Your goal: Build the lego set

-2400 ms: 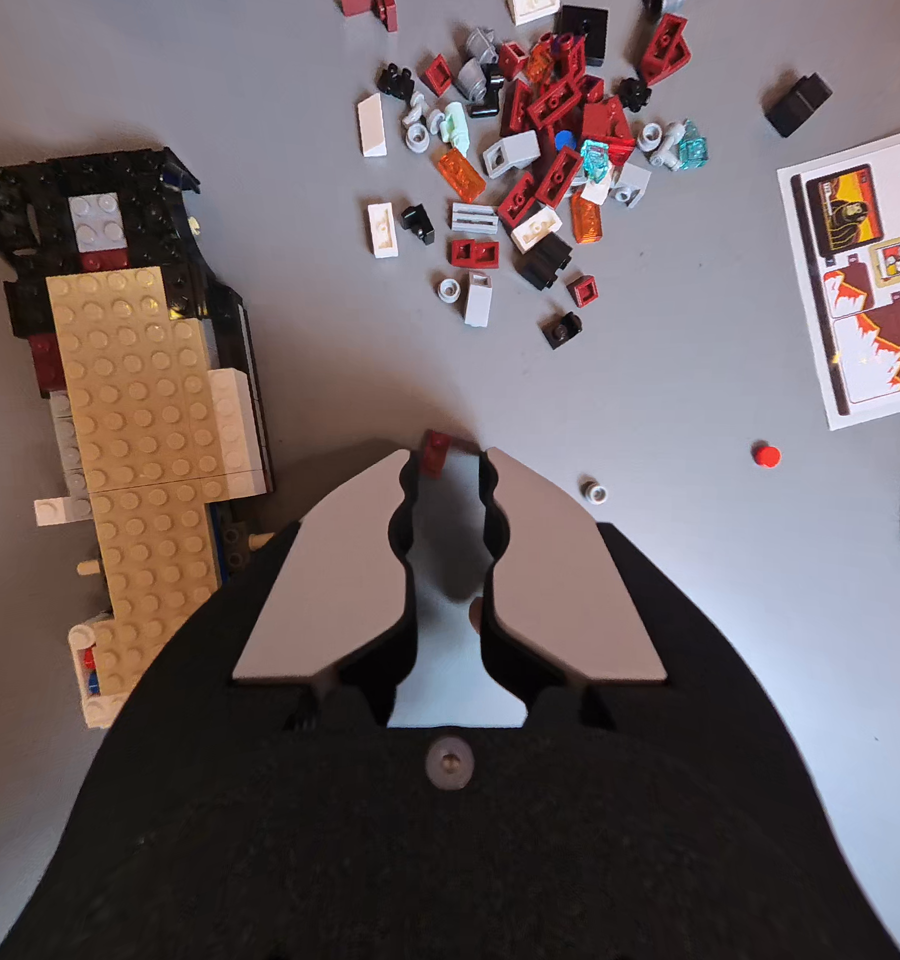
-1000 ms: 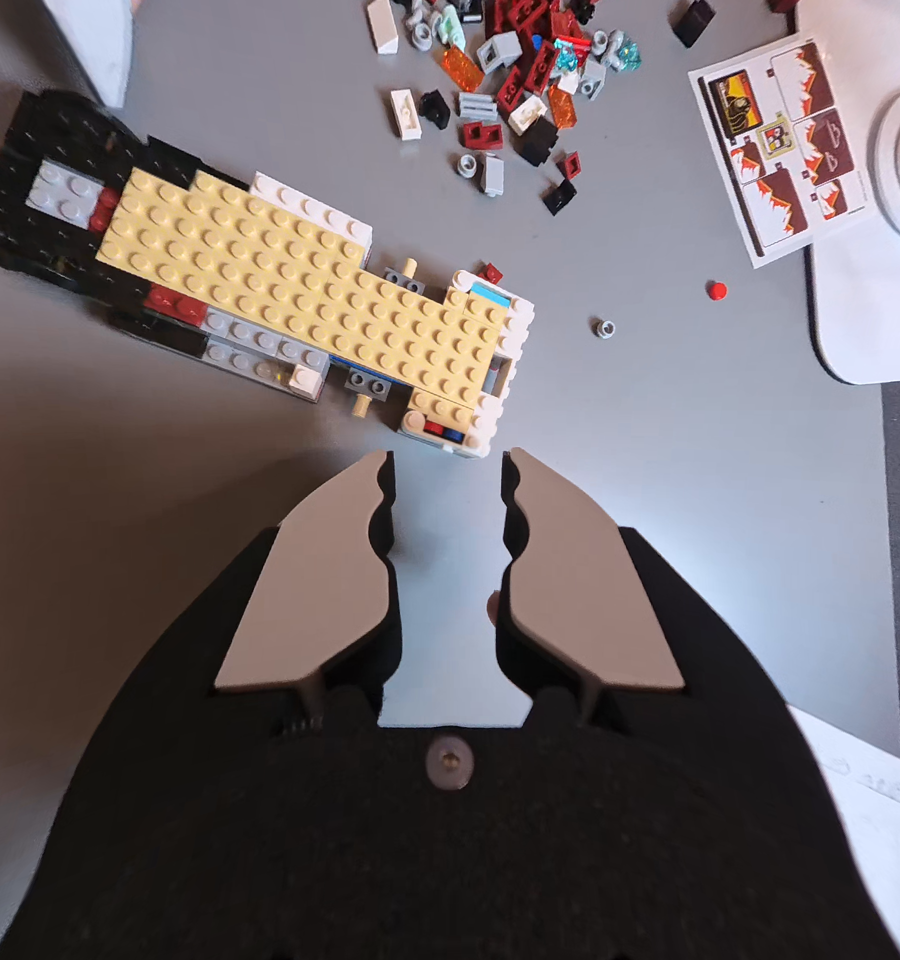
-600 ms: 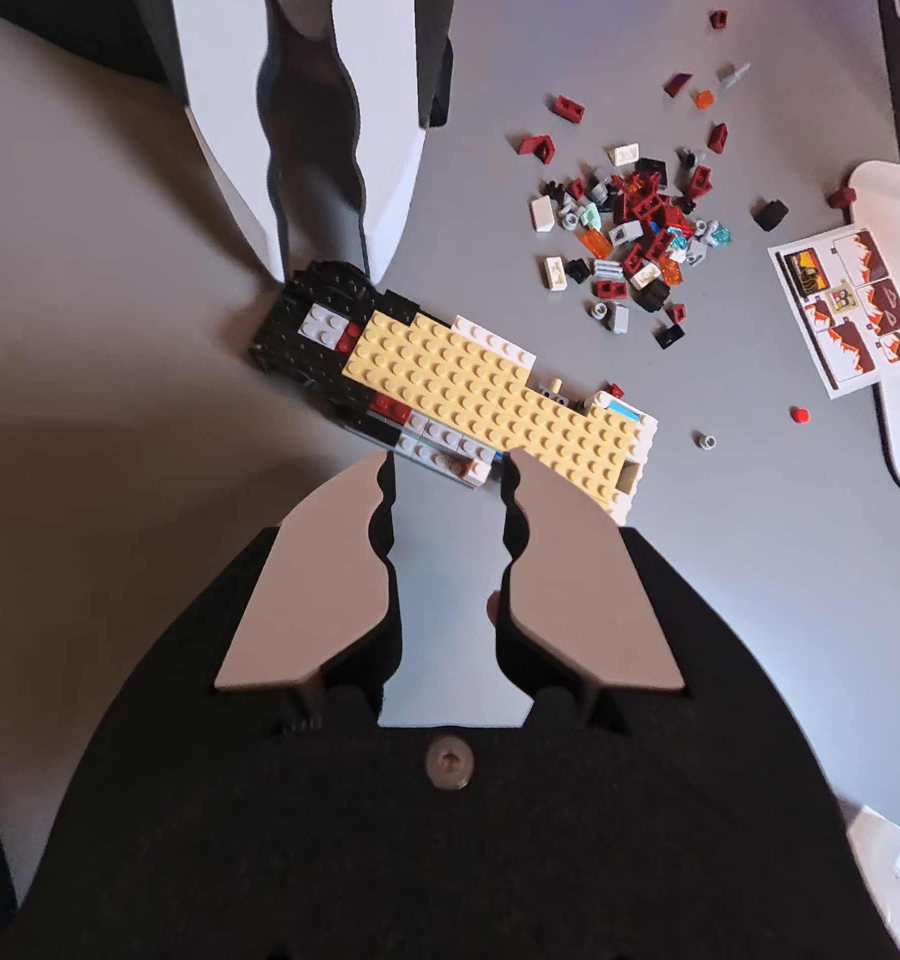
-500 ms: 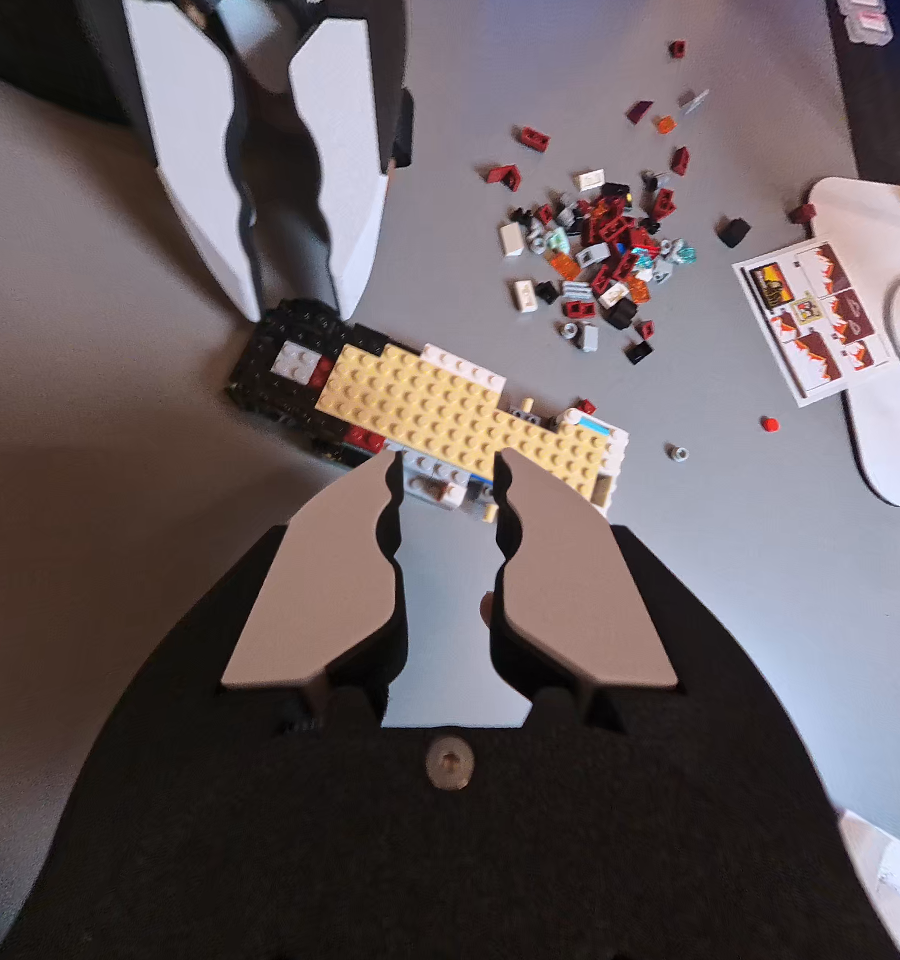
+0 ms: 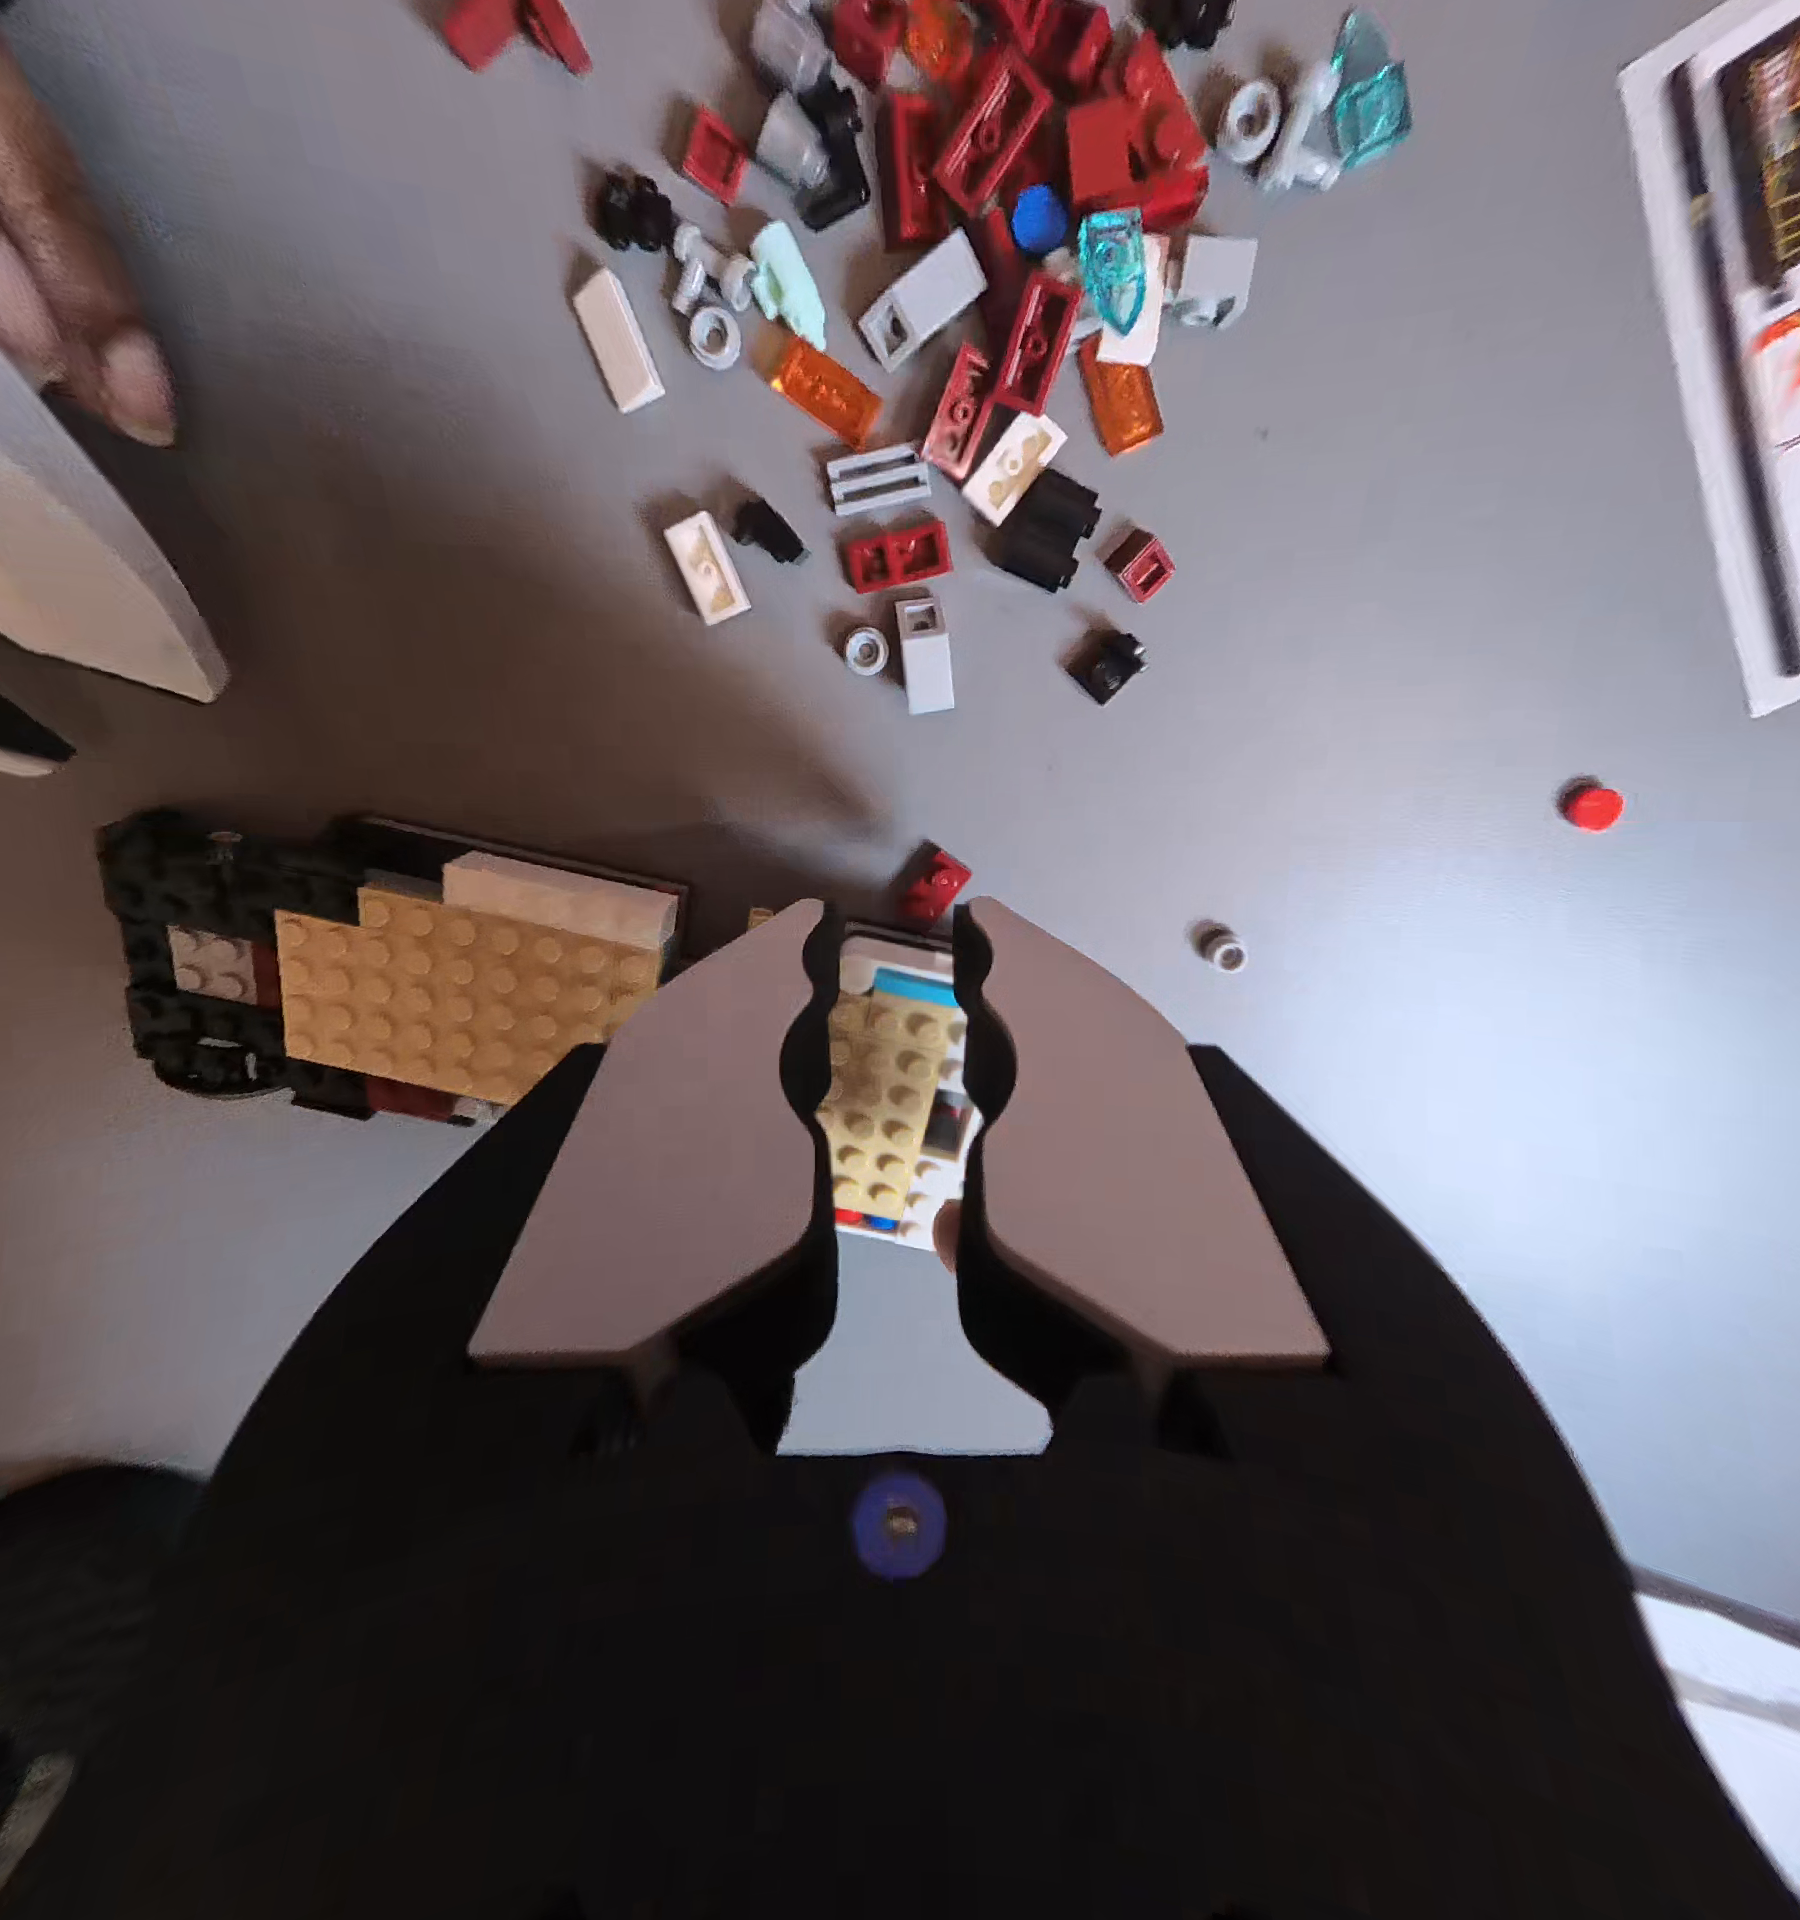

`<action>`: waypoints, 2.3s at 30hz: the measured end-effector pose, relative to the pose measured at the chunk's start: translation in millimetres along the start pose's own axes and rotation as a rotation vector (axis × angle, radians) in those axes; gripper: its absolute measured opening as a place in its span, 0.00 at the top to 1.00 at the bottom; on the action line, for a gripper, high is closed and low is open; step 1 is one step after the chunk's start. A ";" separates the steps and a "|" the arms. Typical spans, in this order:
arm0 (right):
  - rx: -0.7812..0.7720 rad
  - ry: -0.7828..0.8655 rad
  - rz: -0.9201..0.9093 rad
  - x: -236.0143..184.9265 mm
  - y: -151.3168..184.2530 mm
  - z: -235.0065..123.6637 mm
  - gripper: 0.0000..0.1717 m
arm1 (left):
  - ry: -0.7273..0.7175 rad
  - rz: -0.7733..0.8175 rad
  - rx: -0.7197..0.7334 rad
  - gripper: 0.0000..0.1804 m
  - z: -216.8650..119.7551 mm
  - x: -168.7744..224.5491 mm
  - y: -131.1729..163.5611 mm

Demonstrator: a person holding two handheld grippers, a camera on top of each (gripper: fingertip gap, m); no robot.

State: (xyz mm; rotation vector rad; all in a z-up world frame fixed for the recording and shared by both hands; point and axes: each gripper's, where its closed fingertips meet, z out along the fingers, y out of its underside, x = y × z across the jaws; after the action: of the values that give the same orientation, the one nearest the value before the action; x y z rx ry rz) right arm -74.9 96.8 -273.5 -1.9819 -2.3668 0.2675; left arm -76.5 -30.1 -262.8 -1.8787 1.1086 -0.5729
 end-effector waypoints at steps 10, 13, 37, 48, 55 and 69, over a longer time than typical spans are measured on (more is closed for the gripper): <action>-0.175 0.000 0.096 11.3 4.9 14.7 0.93 | -0.005 0.008 0.019 0.85 -7.3 2.8 2.0; -0.175 0.010 0.089 11.5 3.6 15.2 0.95 | -0.007 0.006 0.020 0.85 -7.5 2.7 1.9; 0.343 -0.047 0.120 -127.6 31.6 -25.9 0.95 | -0.019 0.046 0.002 0.86 -3.5 7.5 2.4; 0.388 -0.040 0.104 -148.2 25.4 -17.7 0.95 | 0.006 0.087 -0.026 0.84 8.5 21.3 -2.1; 0.410 -0.030 0.115 -149.1 31.2 -15.1 0.95 | 0.017 0.095 -0.057 0.86 18.6 23.7 -3.6; 0.343 0.048 0.114 -141.4 41.2 -21.2 0.95 | 0.036 0.114 -0.055 0.87 22.8 24.2 -3.5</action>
State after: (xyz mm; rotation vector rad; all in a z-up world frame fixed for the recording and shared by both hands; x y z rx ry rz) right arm -6.2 -32.8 -248.3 -1.9337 -2.0174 0.5801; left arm -46.2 -40.1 -272.8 -1.8446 1.2584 -0.5176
